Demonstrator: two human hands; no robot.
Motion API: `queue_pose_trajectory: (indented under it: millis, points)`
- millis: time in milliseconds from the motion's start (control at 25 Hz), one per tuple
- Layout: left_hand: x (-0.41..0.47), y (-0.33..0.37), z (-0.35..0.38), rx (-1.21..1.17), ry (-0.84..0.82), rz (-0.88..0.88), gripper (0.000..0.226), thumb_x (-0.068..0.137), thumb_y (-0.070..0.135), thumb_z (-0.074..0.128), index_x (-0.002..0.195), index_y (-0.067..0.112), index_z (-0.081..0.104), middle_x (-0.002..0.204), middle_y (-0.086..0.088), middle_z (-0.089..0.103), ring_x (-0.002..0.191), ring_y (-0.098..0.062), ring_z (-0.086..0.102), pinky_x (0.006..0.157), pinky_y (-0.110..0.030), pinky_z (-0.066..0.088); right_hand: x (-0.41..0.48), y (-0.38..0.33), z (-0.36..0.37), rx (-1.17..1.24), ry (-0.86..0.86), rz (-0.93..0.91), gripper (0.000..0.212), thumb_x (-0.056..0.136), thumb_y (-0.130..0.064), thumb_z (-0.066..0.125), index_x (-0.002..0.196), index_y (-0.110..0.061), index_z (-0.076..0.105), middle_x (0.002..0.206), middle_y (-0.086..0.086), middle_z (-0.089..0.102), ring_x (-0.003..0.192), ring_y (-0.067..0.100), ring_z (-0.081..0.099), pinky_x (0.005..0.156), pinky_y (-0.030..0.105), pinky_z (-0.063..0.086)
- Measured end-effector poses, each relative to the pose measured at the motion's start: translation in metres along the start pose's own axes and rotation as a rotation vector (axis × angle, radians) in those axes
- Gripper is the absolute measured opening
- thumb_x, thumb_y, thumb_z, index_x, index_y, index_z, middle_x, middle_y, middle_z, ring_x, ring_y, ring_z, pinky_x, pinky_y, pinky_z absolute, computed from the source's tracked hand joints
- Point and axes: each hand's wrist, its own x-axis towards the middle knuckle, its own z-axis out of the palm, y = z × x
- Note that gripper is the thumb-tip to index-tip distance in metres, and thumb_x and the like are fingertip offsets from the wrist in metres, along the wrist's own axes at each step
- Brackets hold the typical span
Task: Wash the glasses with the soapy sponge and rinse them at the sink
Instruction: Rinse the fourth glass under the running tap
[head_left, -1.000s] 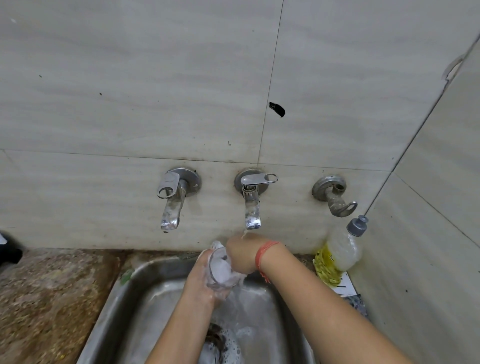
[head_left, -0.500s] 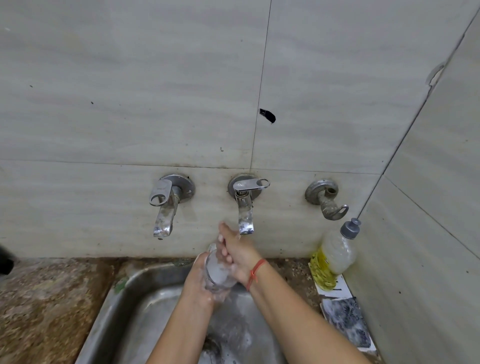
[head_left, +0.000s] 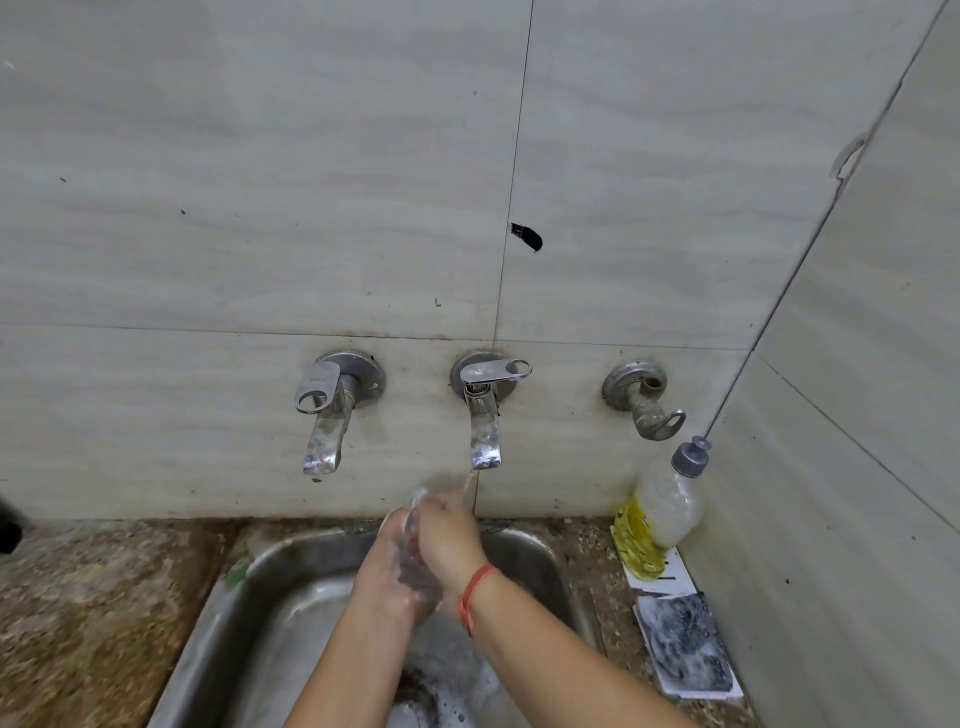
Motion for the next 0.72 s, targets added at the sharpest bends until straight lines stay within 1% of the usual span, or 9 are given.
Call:
queue_pose_trajectory:
  millis: [80, 160, 200, 280, 360, 440, 560, 680, 720]
  points:
    - [-0.003, 0.002, -0.001, -0.078, -0.026, 0.010, 0.030, 0.101, 0.024, 0.038, 0.081, 0.008, 0.054, 0.061, -0.005, 0.057, 0.060, -0.019, 0.060, 0.057, -0.029, 0.052, -0.031, -0.009, -0.016, -0.203, -0.101, -0.225, 0.017, 0.088, -0.026, 0.040, 0.078, -0.015, 0.049, 0.089, 0.014, 0.057, 0.086, 0.022, 0.053, 0.075, 0.030, 0.039]
    - [-0.008, 0.006, -0.001, -0.139, -0.075, -0.045, 0.019, 0.089, 0.025, 0.057, 0.092, 0.007, 0.061, 0.072, -0.008, 0.059, 0.067, -0.017, 0.063, 0.066, -0.026, 0.055, -0.048, -0.008, -0.038, -0.462, -0.265, -0.564, 0.022, 0.099, -0.024, 0.036, 0.090, -0.012, 0.053, 0.100, 0.016, 0.058, 0.094, 0.026, 0.052, 0.079, 0.030, 0.038]
    - [-0.009, 0.009, 0.000, -0.114, -0.065, -0.092, 0.020, 0.080, 0.026, 0.065, 0.088, 0.008, 0.064, 0.071, -0.007, 0.060, 0.065, -0.018, 0.063, 0.063, -0.028, 0.055, -0.047, -0.006, -0.052, -0.639, -0.352, -0.725, 0.025, 0.100, -0.026, 0.037, 0.097, -0.009, 0.055, 0.101, 0.016, 0.060, 0.095, 0.028, 0.053, 0.082, 0.033, 0.040]
    - [-0.011, 0.013, 0.002, -0.027, -0.089, -0.141, 0.029, 0.079, 0.030, 0.065, 0.060, 0.008, 0.061, 0.052, -0.004, 0.053, 0.044, -0.018, 0.056, 0.046, -0.023, 0.049, -0.033, 0.013, -0.072, -1.025, -0.342, -1.040, 0.029, 0.098, -0.029, 0.041, 0.107, -0.009, 0.060, 0.105, 0.011, 0.066, 0.104, 0.026, 0.057, 0.096, 0.036, 0.043]
    - [-0.017, 0.020, 0.004, 0.018, -0.094, -0.193, 0.038, 0.087, 0.029, 0.059, 0.054, 0.012, 0.049, 0.046, -0.001, 0.042, 0.034, -0.016, 0.045, 0.038, -0.020, 0.041, -0.015, 0.025, -0.082, -1.084, -0.281, -1.276, 0.025, 0.096, -0.022, 0.045, 0.107, -0.009, 0.063, 0.102, 0.007, 0.069, 0.105, 0.024, 0.061, 0.108, 0.034, 0.037]
    - [-0.013, 0.021, -0.004, -0.083, -0.152, -0.247, 0.035, 0.089, 0.029, 0.057, 0.060, 0.011, 0.048, 0.047, -0.001, 0.042, 0.034, -0.016, 0.044, 0.032, -0.020, 0.040, -0.013, 0.019, -0.081, -1.051, -0.254, -1.367, 0.017, 0.090, -0.007, 0.047, 0.095, -0.007, 0.064, 0.085, 0.005, 0.068, 0.086, 0.023, 0.063, 0.107, 0.035, 0.037]
    - [-0.004, 0.013, -0.014, -0.238, -0.251, -0.214, 0.029, 0.090, 0.030, 0.056, 0.070, 0.009, 0.057, 0.056, -0.004, 0.051, 0.045, -0.018, 0.054, 0.038, -0.027, 0.047, -0.034, -0.002, -0.065, -0.951, -0.139, -1.163, 0.013, 0.076, -0.006, 0.048, 0.080, -0.009, 0.060, 0.068, 0.006, 0.062, 0.065, 0.024, 0.056, 0.083, 0.036, 0.049]
    - [-0.007, 0.007, -0.005, -0.209, -0.366, -0.010, 0.017, 0.091, 0.014, 0.049, 0.078, 0.008, 0.058, 0.067, -0.007, 0.055, 0.061, -0.018, 0.056, 0.057, -0.028, 0.052, -0.056, -0.016, -0.047, -0.635, -0.023, -0.658, 0.026, 0.085, -0.020, 0.036, 0.088, -0.007, 0.059, 0.077, 0.015, 0.064, 0.073, 0.032, 0.056, 0.070, 0.038, 0.046]
    - [-0.011, 0.007, -0.002, -0.201, -0.367, 0.004, 0.021, 0.092, 0.012, 0.045, 0.076, 0.007, 0.058, 0.066, -0.007, 0.054, 0.060, -0.018, 0.056, 0.057, -0.027, 0.052, -0.058, -0.015, -0.047, -0.618, -0.050, -0.640, 0.030, 0.088, -0.023, 0.033, 0.090, -0.007, 0.059, 0.079, 0.016, 0.064, 0.075, 0.033, 0.056, 0.071, 0.037, 0.043]
